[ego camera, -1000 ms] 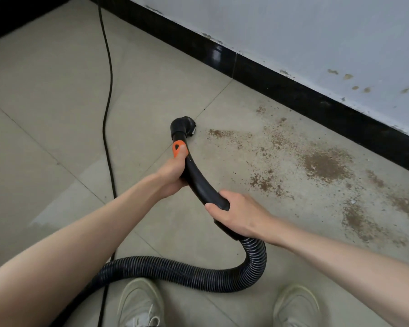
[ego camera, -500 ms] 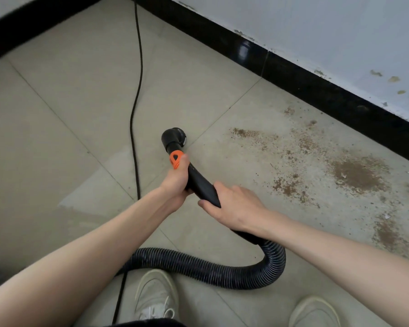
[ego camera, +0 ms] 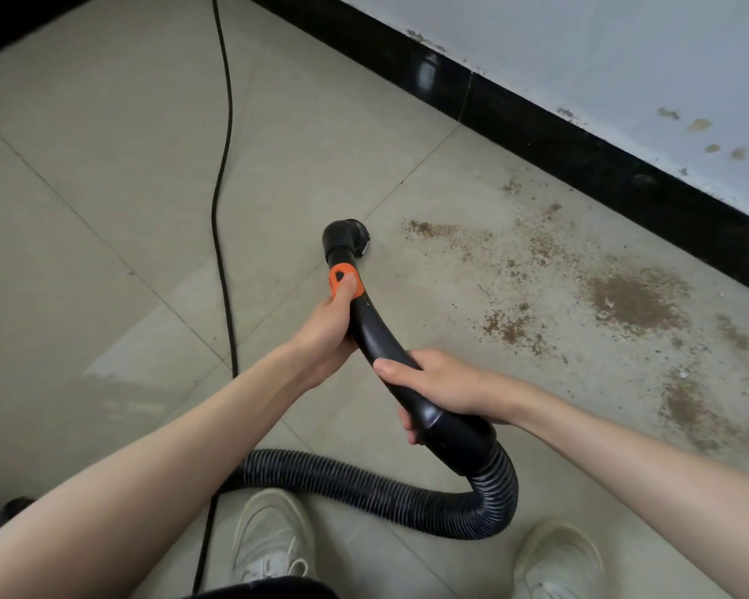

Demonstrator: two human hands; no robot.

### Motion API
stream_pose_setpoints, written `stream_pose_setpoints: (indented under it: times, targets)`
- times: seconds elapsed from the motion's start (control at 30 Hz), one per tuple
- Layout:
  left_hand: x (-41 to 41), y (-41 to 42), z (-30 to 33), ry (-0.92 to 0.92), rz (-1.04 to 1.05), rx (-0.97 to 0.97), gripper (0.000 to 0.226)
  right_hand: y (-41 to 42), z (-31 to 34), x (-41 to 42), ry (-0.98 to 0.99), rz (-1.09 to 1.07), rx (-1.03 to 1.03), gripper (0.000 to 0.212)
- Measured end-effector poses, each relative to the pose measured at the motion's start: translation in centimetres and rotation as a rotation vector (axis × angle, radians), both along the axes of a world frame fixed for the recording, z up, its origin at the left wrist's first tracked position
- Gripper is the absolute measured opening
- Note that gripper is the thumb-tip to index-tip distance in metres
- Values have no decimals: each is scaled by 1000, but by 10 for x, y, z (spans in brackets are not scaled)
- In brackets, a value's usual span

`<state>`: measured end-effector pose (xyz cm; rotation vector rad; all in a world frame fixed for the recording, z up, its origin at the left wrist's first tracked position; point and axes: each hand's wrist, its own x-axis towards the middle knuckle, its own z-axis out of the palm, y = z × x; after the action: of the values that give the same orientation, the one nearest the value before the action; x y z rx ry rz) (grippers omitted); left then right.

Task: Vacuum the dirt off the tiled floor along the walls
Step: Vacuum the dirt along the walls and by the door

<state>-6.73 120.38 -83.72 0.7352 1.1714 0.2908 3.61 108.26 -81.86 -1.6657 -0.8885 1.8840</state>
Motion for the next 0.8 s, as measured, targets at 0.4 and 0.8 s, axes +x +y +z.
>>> stream_pose_setpoints:
  times: [0.4,0.8]
  targets:
    - [14,2,-8,-15,-77,-34,39,-2,6,-8,-360,26,36,36]
    - [53,8,-5,62,-160,-28,42,3,-3,6,-478,-63,5,42]
